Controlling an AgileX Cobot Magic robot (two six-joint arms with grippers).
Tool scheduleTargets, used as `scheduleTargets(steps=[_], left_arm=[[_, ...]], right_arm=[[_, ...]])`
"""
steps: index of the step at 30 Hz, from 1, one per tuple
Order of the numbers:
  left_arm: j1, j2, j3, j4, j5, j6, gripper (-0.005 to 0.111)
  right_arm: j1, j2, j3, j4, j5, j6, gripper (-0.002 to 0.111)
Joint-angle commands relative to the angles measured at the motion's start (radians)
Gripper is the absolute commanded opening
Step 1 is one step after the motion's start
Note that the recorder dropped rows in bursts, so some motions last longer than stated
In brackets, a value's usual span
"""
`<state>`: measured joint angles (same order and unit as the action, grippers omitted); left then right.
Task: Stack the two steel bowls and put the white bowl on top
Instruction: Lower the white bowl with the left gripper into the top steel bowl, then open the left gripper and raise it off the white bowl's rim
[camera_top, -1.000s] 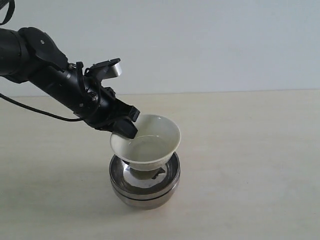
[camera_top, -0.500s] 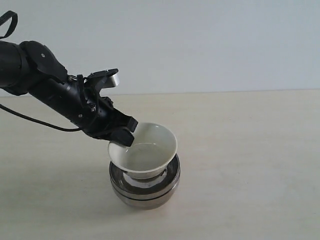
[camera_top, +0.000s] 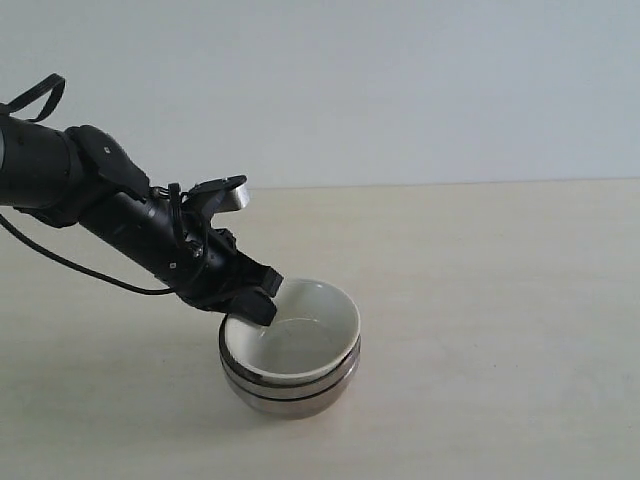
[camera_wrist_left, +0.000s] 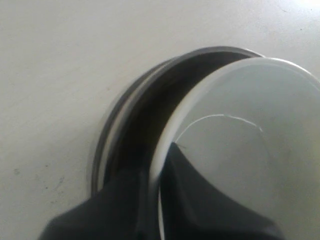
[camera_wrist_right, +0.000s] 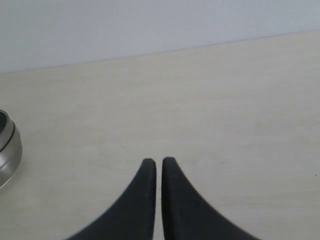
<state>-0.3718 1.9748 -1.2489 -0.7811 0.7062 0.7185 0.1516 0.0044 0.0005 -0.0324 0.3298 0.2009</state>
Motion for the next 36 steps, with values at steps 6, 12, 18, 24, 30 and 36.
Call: scheduleTargets(steps=[6, 12, 18, 24, 30, 36], left_arm=[[0.002, -0.003, 0.003, 0.008, -0.011, 0.007, 0.004], [0.002, -0.003, 0.003, 0.008, -0.022, 0.007, 0.024], [0.002, -0.009, 0.003, 0.008, -0.024, 0.007, 0.040], [0.002, -0.055, 0.003, 0.008, -0.026, 0.007, 0.040], [0.002, -0.107, 0.003, 0.010, -0.021, -0.002, 0.040], [0.002, -0.120, 0.003, 0.018, -0.012, -0.012, 0.039]], right_arm=[[-0.003, -0.004, 0.000, -0.004, -0.007, 0.001, 0.000], [-0.003, -0.004, 0.000, -0.004, -0.007, 0.001, 0.000], [-0.003, -0.004, 0.000, -0.004, -0.007, 0.001, 0.000], [-0.003, -0.004, 0.000, -0.004, -0.007, 0.001, 0.000], [-0.003, -0.004, 0.000, -0.004, -0.007, 0.001, 0.000], [-0.003, -0.004, 0.000, -0.004, -0.007, 0.001, 0.000]])
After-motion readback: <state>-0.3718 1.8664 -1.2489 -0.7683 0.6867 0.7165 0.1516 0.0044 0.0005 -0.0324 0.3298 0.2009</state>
